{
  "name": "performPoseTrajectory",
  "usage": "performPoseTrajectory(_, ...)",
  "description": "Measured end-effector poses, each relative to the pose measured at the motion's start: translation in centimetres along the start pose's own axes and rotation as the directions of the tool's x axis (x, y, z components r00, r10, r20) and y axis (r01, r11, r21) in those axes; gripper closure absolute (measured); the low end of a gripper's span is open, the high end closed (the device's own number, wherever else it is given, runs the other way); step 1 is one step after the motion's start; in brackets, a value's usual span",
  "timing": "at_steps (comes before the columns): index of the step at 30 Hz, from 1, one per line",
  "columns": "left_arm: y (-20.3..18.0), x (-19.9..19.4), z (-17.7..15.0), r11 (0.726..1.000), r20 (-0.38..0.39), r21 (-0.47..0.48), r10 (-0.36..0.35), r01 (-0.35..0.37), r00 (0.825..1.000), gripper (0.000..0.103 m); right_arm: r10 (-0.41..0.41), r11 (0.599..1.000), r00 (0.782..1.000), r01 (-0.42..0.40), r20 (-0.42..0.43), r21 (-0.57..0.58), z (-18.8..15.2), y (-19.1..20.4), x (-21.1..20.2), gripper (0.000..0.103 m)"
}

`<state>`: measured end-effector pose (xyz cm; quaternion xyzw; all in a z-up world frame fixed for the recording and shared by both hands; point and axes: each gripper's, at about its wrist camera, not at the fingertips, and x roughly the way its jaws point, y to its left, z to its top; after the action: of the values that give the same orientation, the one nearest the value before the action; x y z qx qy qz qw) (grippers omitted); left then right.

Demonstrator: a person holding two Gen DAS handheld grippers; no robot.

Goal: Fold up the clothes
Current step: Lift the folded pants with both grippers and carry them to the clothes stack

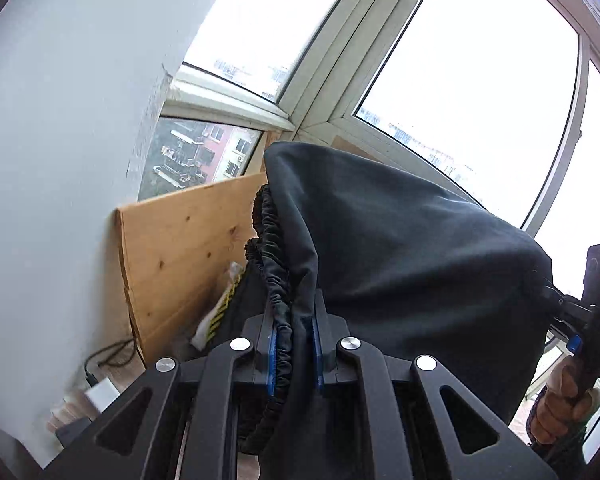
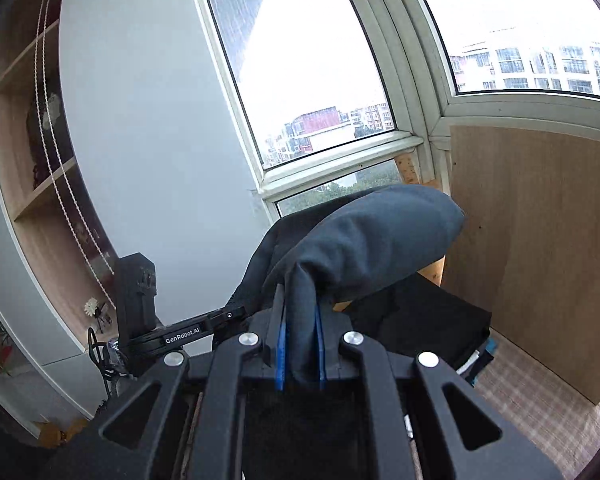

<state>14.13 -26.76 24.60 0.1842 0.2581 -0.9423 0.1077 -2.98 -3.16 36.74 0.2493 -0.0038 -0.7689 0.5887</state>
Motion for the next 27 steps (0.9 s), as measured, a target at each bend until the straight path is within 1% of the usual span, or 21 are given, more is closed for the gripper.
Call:
performPoseTrajectory(2,0.0,1.6,2.2,0.998,-0.003,0.066,0.024,-0.024,1.0,0.091,-0.019,0.999,1.0,0.019,0.015,0.031,0.7,-1.1,1.9,0.092)
performPoseTrajectory(4,0.0,4.2,3.7,0.992,-0.022,0.122,0.038,-0.035,0.999,0.091,-0.048,0.996,0.999,0.046,0.022,0.076,0.8,-3.0,3.6,0.092)
performPoseTrajectory(6,0.1,7.4,4.5,0.983,-0.064,0.172,0.079,-0.067,0.995,0.09,-0.076,0.99,0.997,0.073,0.027,0.12,0.9,-4.9,5.3,0.092)
performPoseTrajectory(7,0.3,9.7,4.3,0.974,-0.094,0.202,0.123,-0.103,0.988,0.088,-0.095,0.985,0.995,0.091,0.022,0.147,0.5,-6.3,6.3,0.092)
performPoseTrajectory(8,0.4,12.1,3.8,0.959,-0.131,0.237,0.187,-0.153,0.973,0.087,-0.113,0.976,0.994,0.112,-0.007,0.186,-0.6,-8.0,7.8,0.092)
performPoseTrajectory(9,0.9,14.2,2.8,0.94,-0.169,0.269,0.261,-0.211,0.95,0.088,-0.127,0.964,0.991,0.135,-0.046,0.228,-1.9,-9.9,9.6,0.091)
performPoseTrajectory(10,1.6,16.2,2.3,0.921,-0.205,0.297,0.319,-0.252,0.925,0.089,-0.164,0.95,0.978,0.191,-0.125,0.246,-3.5,-11.7,11.7,0.09)
performPoseTrajectory(11,2.2,17.3,2.0,0.917,-0.224,0.306,0.331,-0.256,0.917,0.094,-0.21,0.932,0.952,0.264,-0.223,0.247,-5.2,-13.3,13.9,0.088)
performPoseTrajectory(12,2.8,17.5,2.1,0.926,-0.223,0.285,0.314,-0.246,0.923,0.093,-0.229,0.92,0.939,0.295,-0.255,0.257,-5.9,-14.4,14.2,0.088)
performPoseTrajectory(14,3.3,16.5,2.7,0.937,-0.191,0.256,0.291,-0.239,0.937,0.093,-0.244,0.903,0.936,0.315,-0.254,0.293,-6.5,-16.1,13.2,0.088)
performPoseTrajectory(16,2.9,14.7,3.0,0.939,-0.147,0.261,0.267,-0.223,0.953,0.094,-0.258,0.884,0.932,0.334,-0.254,0.328,-7.1,-17.8,12.2,0.087)
performPoseTrajectory(17,2.4,13.8,2.9,0.942,-0.139,0.274,0.237,-0.193,0.961,0.094,-0.266,0.873,0.93,0.344,-0.254,0.345,-7.4,-18.6,11.7,0.087)
performPoseTrajectory(18,2.0,13.6,2.5,0.945,-0.149,0.284,0.209,-0.16,0.967,0.094,-0.275,0.865,0.934,0.344,-0.227,0.364,-7.1,-19.2,10.8,0.087)
performPoseTrajectory(20,1.0,13.2,1.8,0.949,-0.171,0.302,0.151,-0.094,0.974,0.094,-0.276,0.868,0.944,0.325,-0.178,0.376,-6.1,-19.8,9.7,0.087)
performPoseTrajectory(22,0.6,14.0,0.7,0.965,-0.24,0.262,0.072,-0.006,0.968,0.094,-0.256,0.888,0.953,0.298,-0.162,0.35,-4.9,-19.6,10.3,0.087)
performPoseTrajectory(23,0.2,14.6,0.0,0.967,-0.265,0.255,0.048,0.022,0.963,0.094,-0.239,0.899,0.956,0.283,-0.168,0.333,-4.5,-19.4,11.3,0.087)
performPoseTrajectory(25,-0.8,15.6,-1.4,0.965,-0.3,0.257,0.027,0.054,0.954,0.094,-0.221,0.913,0.955,0.273,-0.197,0.303,-3.7,-19.1,14.3,0.087)
performPoseTrajectory(27,-1.5,16.8,-3.0,0.96,-0.341,0.269,0.017,0.081,0.94,0.094,-0.202,0.925,0.955,0.259,-0.219,0.277,-3.3,-18.9,17.4,0.086)
